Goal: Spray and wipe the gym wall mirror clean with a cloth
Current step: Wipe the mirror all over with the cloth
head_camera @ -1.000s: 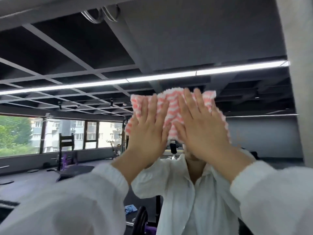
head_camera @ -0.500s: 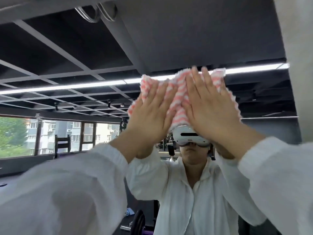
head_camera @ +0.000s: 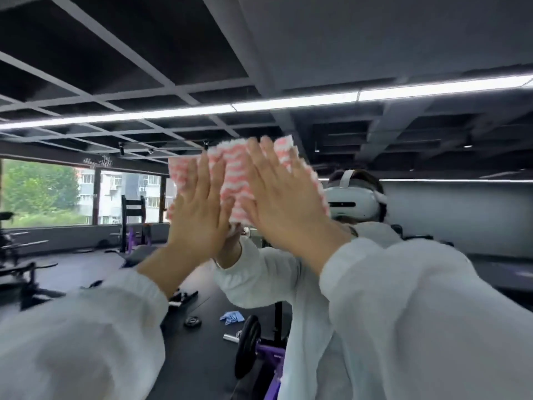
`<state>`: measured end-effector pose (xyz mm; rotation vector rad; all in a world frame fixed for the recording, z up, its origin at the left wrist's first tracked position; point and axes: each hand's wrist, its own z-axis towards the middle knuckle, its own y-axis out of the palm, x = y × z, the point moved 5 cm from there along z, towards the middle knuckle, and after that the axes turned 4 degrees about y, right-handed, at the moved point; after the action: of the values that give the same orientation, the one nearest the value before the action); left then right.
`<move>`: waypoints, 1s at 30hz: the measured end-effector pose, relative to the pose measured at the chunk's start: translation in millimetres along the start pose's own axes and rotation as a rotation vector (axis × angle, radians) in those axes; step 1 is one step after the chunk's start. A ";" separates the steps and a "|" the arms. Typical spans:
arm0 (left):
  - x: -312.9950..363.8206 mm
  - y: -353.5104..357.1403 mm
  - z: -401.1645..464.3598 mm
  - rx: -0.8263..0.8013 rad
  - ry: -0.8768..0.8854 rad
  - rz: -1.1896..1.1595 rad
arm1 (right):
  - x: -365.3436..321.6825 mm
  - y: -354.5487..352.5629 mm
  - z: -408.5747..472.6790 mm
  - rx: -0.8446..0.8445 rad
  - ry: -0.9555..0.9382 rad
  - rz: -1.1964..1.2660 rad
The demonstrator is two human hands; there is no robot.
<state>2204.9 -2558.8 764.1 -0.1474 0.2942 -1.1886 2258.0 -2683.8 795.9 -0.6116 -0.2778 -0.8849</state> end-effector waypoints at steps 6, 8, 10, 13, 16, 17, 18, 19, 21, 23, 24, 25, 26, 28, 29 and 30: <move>43.6 39.9 -137.7 -0.204 -0.002 0.001 | -39.3 52.5 -116.5 0.037 -0.256 -0.014; 56.0 46.1 -172.3 -0.216 0.060 0.004 | -42.6 67.6 -151.7 0.023 -0.363 -0.073; 62.8 45.8 -178.4 -0.206 0.110 -0.004 | -34.8 67.7 -159.5 0.014 -0.384 -0.086; 56.3 36.2 -134.0 -0.145 0.114 0.035 | -6.4 46.2 -125.1 0.067 -0.258 -0.035; 40.7 19.0 -58.9 -0.067 0.153 0.056 | 20.0 18.8 -68.9 0.145 -0.172 0.003; 34.0 12.4 -35.5 -0.046 0.190 0.073 | 26.1 12.4 -51.1 0.161 -0.143 -0.023; 24.2 5.5 -13.9 -0.039 0.215 0.100 | 30.7 6.5 -32.4 0.171 -0.110 -0.057; 15.2 -2.0 5.0 -0.036 0.227 0.130 | 34.3 -1.2 -16.0 0.180 -0.079 -0.085; -6.2 -14.7 37.3 -0.056 0.211 0.161 | 35.4 -16.8 16.3 0.190 -0.023 -0.098; -21.9 -24.6 57.5 -0.073 0.177 0.147 | 32.0 -24.7 42.0 0.158 0.028 -0.111; -27.4 -27.9 62.5 -0.059 0.160 0.134 | 28.1 -26.0 51.5 0.152 0.055 -0.115; -31.4 -28.8 64.8 -0.051 0.135 0.116 | 23.3 -25.8 58.1 0.160 0.081 -0.110; -32.7 -27.3 64.8 -0.042 0.112 0.099 | 19.3 -26.9 59.4 0.177 0.104 -0.096; -37.5 -23.0 57.9 -0.005 0.102 0.071 | 5.0 -19.7 57.3 0.173 0.118 -0.063; -39.1 -21.5 52.0 0.022 0.117 0.058 | -1.9 -15.1 53.6 0.174 0.112 -0.061; -41.8 -20.1 44.9 0.042 0.138 0.043 | -8.5 -10.4 48.0 0.192 0.105 -0.062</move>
<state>2186.3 -2529.2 818.5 -0.0225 0.3910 -1.1631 2245.5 -2654.4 834.2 -0.3790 -0.2846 -0.9346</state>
